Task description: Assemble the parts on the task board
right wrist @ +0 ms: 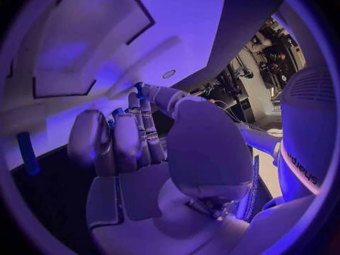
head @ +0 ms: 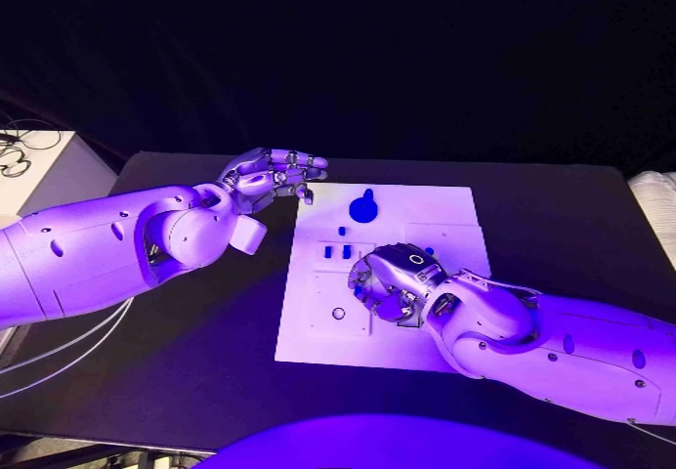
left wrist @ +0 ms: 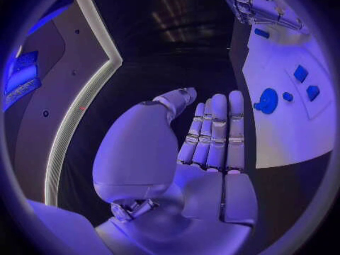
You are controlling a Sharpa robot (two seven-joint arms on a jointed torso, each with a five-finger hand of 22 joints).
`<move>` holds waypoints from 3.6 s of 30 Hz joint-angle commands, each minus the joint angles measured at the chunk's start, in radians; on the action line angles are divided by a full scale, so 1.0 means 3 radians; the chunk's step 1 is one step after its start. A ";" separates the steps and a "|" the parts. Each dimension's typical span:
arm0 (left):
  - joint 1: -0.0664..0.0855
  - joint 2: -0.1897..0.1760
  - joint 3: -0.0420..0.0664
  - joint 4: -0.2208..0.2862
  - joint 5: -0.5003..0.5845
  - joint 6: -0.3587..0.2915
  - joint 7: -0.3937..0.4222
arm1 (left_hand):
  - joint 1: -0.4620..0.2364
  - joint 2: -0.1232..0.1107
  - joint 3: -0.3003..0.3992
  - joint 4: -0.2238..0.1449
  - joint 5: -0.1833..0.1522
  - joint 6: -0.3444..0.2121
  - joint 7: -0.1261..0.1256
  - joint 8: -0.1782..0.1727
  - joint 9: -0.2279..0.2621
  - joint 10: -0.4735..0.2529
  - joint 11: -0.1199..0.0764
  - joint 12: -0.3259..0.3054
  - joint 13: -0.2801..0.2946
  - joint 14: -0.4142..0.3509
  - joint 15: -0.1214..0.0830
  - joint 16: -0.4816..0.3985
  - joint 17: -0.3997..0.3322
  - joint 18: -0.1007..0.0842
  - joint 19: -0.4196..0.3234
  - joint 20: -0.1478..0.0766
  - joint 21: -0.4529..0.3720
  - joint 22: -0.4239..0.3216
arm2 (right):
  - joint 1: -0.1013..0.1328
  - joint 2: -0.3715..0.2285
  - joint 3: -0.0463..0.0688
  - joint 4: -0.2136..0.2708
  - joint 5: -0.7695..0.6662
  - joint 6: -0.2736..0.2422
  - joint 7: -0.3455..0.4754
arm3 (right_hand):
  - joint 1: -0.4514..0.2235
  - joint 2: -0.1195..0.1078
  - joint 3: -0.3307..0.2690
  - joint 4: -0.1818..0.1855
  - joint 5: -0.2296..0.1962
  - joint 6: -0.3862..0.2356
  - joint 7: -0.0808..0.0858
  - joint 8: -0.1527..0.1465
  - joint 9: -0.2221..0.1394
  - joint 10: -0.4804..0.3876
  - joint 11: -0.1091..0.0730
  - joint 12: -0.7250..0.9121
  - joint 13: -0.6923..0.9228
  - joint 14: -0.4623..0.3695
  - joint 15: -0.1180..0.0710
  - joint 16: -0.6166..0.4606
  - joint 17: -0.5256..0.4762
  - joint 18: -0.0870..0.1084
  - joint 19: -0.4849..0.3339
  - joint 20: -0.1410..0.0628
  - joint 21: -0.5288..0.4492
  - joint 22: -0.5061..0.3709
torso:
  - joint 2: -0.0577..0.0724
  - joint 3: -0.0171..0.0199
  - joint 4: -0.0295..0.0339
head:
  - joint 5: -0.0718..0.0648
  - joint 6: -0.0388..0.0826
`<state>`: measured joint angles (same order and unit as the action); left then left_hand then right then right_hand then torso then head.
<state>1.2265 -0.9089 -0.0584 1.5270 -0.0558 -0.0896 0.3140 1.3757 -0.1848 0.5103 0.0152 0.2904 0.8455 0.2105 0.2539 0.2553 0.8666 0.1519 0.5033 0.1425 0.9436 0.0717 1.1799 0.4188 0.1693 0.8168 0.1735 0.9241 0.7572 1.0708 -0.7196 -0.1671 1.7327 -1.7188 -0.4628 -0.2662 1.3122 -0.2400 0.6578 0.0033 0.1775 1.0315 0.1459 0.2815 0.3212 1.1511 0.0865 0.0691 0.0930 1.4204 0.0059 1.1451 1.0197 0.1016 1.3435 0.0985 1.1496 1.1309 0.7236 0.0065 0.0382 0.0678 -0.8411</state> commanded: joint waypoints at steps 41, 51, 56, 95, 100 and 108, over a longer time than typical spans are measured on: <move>-0.0001 0.0030 0.0002 -0.0047 -0.0012 0.0101 -0.0003 | -0.0037 0.0005 -0.0037 0.0010 -0.0017 -0.0015 0.0001 0.0001 -0.0001 -0.0033 -0.0007 0.0025 -0.0002 -0.0008 0.0022 -0.0017 -0.0008 0.0048 0.0018 0.0003 -0.0041 -0.0018 | 0.0515 -0.0816 0.0035 0.0114 0.0481 0.0340 0.0050 | 0.0378 0.0054 -0.1383 0.0403 -0.0160 -0.0328 -0.0036 -0.0452 -0.0079 -0.0899 0.0101 0.0612 -0.0081 -0.0145 0.0076 0.0110 -0.0463 0.0089 -0.0101 0.0093 -0.0546 -0.0364 | -0.0008 0.0000 -0.0011 | -0.0139 0.0143; -0.0001 0.0031 0.0002 -0.0054 -0.0016 0.0108 -0.0004 | -0.0037 0.0005 -0.0037 0.0010 -0.0017 -0.0015 0.0001 0.0001 -0.0001 -0.0033 -0.0007 0.0025 -0.0002 -0.0008 0.0022 -0.0017 -0.0008 0.0048 0.0018 0.0003 -0.0041 -0.0018 | 0.0517 -0.0846 0.0033 0.0064 0.0421 0.0635 -0.0007 | 0.0770 0.0042 -0.1744 0.0917 -0.0178 -0.0347 -0.0059 -0.0520 -0.0063 -0.1011 0.0109 0.0769 -0.0078 -0.0141 0.0080 0.0180 -0.0502 0.0086 -0.0049 0.0097 -0.0576 -0.0353 | -0.0004 -0.0002 -0.0010 | -0.0148 0.0137; -0.0001 0.0028 0.0002 -0.0058 -0.0020 0.0109 -0.0004 | -0.0032 0.0008 -0.0037 0.0008 -0.0017 -0.0012 -0.0002 0.0005 0.0000 -0.0033 -0.0009 0.0030 -0.0001 -0.0010 0.0021 -0.0018 -0.0009 0.0049 0.0020 0.0003 -0.0045 -0.0022 | 0.0511 -0.0833 0.0031 0.0058 0.0402 0.0671 -0.0035 | 0.0809 0.0071 -0.1734 0.0950 -0.0191 -0.0328 -0.0049 -0.0519 -0.0051 -0.0934 0.0084 0.0846 -0.0069 -0.0104 0.0061 0.0239 -0.0443 0.0069 0.0003 0.0082 -0.0492 -0.0271 | -0.0006 -0.0006 -0.0012 | -0.0152 0.0136; -0.0001 0.0020 0.0002 -0.0061 -0.0026 0.0141 -0.0030 | -0.0032 0.0016 -0.0042 0.0013 -0.0019 -0.0001 -0.0005 0.0018 0.0004 -0.0035 -0.0011 0.0041 0.0000 -0.0011 0.0020 -0.0019 -0.0010 0.0049 0.0025 0.0003 -0.0056 -0.0031 | 0.0441 -0.0668 0.0029 0.0025 0.0240 0.0176 -0.0201 | 0.0554 0.0198 -0.0183 0.0472 -0.0317 0.0279 -0.0103 -0.0220 0.0251 0.0362 -0.0145 0.0525 -0.0024 0.0190 -0.0140 0.0622 0.0159 -0.0123 0.0418 -0.0111 0.0460 0.0660 | -0.0013 -0.0008 -0.0011 | -0.0172 0.0099; -0.0001 0.0025 0.0002 -0.0072 -0.0029 0.0142 -0.0029 | -0.0032 0.0016 -0.0042 0.0013 -0.0019 -0.0001 -0.0005 0.0018 0.0004 -0.0035 -0.0011 0.0041 0.0000 -0.0011 0.0020 -0.0019 -0.0010 0.0049 0.0025 0.0003 -0.0056 -0.0031 | 0.0449 -0.0713 0.0035 0.0087 0.0298 0.0095 -0.0206 | 0.0460 0.0187 -0.0081 0.0375 -0.0312 0.0259 -0.0105 -0.0179 0.0322 0.0405 -0.0149 0.0476 -0.0007 0.0190 -0.0141 0.0624 0.0161 -0.0132 0.0431 -0.0113 0.0505 0.0708 | -0.0016 -0.0005 -0.0012 | -0.0167 0.0104; -0.0002 0.0043 0.0002 -0.0096 -0.0030 0.0148 -0.0028 | -0.0031 0.0017 -0.0042 0.0013 -0.0019 0.0002 -0.0006 0.0021 0.0004 -0.0035 -0.0012 0.0043 0.0000 -0.0011 0.0019 -0.0019 -0.0011 0.0049 0.0026 0.0003 -0.0058 -0.0033 | 0.0554 -0.0818 0.0073 0.0271 0.0730 0.0082 -0.0150 | 0.0369 0.0187 -0.0014 0.0297 -0.0350 0.0238 -0.0106 -0.0142 0.0388 0.0437 -0.0151 0.0432 0.0012 0.0192 -0.0143 0.0628 0.0167 -0.0138 0.0438 -0.0113 0.0536 0.0742 | -0.0020 -0.0007 -0.0009 | -0.0165 0.0106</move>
<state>1.2262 -0.8990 -0.0587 1.4979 -0.0614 -0.0652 0.3014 1.3717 -0.1808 0.5020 0.0181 0.2904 0.8455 0.2105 0.2538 0.2554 0.8632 0.1484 0.5111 0.1426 0.9436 0.0717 1.1799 0.4165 0.1694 0.8168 0.1734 0.9119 0.7483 1.2336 -0.9619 -0.1457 1.8022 -1.5731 -0.4172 -0.3234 1.4337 -0.1868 0.6504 0.0964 0.0750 1.1077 0.1131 0.2008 0.3586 1.2352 0.0890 0.2048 0.0989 1.4669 -0.0288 1.3290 1.0705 0.0690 1.4594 0.0681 1.3069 1.3080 0.7181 0.0044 0.0348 0.0172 -0.8090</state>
